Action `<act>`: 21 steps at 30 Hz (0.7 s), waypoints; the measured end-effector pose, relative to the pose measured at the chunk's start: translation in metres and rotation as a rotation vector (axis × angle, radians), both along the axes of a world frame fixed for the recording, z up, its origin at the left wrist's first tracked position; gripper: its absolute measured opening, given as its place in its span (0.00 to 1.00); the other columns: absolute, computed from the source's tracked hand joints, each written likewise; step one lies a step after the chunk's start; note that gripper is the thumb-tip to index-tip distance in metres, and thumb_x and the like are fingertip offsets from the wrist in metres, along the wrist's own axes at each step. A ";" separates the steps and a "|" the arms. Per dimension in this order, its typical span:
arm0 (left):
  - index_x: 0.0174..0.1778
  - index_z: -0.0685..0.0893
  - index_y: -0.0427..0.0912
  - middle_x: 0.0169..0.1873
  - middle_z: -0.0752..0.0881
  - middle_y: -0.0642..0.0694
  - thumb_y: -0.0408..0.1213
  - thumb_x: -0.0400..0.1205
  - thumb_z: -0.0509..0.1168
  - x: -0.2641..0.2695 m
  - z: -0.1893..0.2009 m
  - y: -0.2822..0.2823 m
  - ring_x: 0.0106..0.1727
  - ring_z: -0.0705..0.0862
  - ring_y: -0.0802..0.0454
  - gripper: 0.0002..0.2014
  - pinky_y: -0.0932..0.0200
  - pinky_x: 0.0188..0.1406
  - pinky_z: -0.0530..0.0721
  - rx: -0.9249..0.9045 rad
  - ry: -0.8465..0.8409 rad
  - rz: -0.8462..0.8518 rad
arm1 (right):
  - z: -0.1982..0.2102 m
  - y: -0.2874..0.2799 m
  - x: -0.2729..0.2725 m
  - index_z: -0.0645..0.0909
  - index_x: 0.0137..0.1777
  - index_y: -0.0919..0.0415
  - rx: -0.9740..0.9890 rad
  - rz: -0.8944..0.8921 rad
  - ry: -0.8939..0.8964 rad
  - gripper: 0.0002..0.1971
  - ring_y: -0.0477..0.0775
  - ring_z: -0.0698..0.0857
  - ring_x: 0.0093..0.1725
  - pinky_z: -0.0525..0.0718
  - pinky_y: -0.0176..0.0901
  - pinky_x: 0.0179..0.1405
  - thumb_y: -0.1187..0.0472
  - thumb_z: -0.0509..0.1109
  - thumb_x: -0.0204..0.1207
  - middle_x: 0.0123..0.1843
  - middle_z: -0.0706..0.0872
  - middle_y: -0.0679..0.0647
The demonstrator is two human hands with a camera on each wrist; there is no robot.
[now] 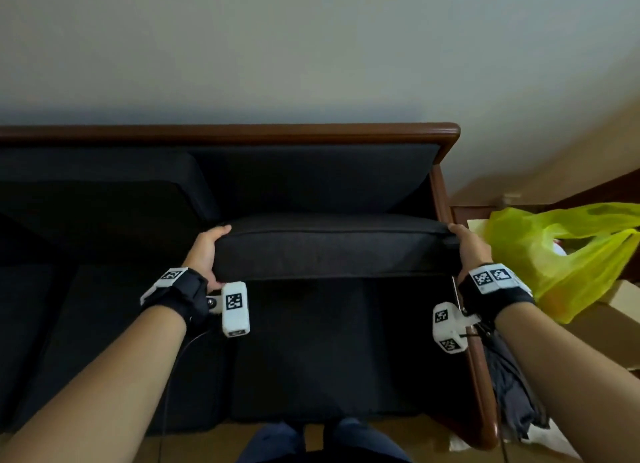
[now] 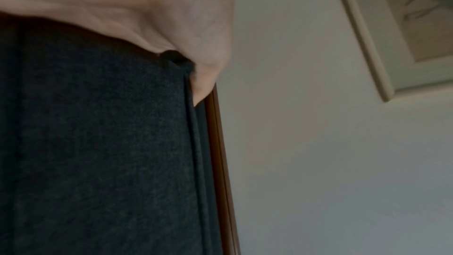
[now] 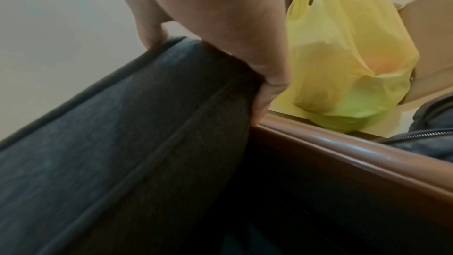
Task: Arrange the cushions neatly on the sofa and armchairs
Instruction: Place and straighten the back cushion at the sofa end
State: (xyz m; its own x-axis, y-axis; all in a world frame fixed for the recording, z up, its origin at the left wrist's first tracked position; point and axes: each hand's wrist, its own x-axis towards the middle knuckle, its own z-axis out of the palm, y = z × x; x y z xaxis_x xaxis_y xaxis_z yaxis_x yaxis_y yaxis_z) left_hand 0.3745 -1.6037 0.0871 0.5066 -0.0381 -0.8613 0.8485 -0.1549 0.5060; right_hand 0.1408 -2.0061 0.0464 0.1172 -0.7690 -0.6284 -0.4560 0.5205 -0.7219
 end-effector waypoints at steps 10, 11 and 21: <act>0.81 0.69 0.46 0.78 0.72 0.46 0.41 0.80 0.69 0.043 0.014 -0.072 0.79 0.70 0.45 0.31 0.54 0.73 0.71 -0.107 -0.381 -0.089 | 0.020 0.001 0.071 0.67 0.80 0.57 0.039 0.053 -0.249 0.40 0.58 0.77 0.70 0.76 0.47 0.65 0.62 0.78 0.66 0.76 0.76 0.59; 0.81 0.68 0.45 0.79 0.71 0.44 0.39 0.82 0.68 0.047 0.019 -0.080 0.79 0.70 0.45 0.31 0.53 0.75 0.70 -0.110 -0.424 -0.130 | 0.019 -0.002 0.079 0.67 0.80 0.58 0.036 0.073 -0.269 0.39 0.58 0.77 0.70 0.76 0.47 0.65 0.63 0.77 0.68 0.76 0.76 0.59; 0.78 0.73 0.45 0.83 0.66 0.50 0.37 0.78 0.73 0.011 0.000 -0.082 0.81 0.68 0.46 0.31 0.51 0.79 0.66 0.252 -0.595 -0.710 | 0.002 0.007 0.053 0.70 0.79 0.56 0.089 0.251 -0.167 0.35 0.61 0.75 0.75 0.70 0.60 0.77 0.62 0.76 0.71 0.76 0.77 0.58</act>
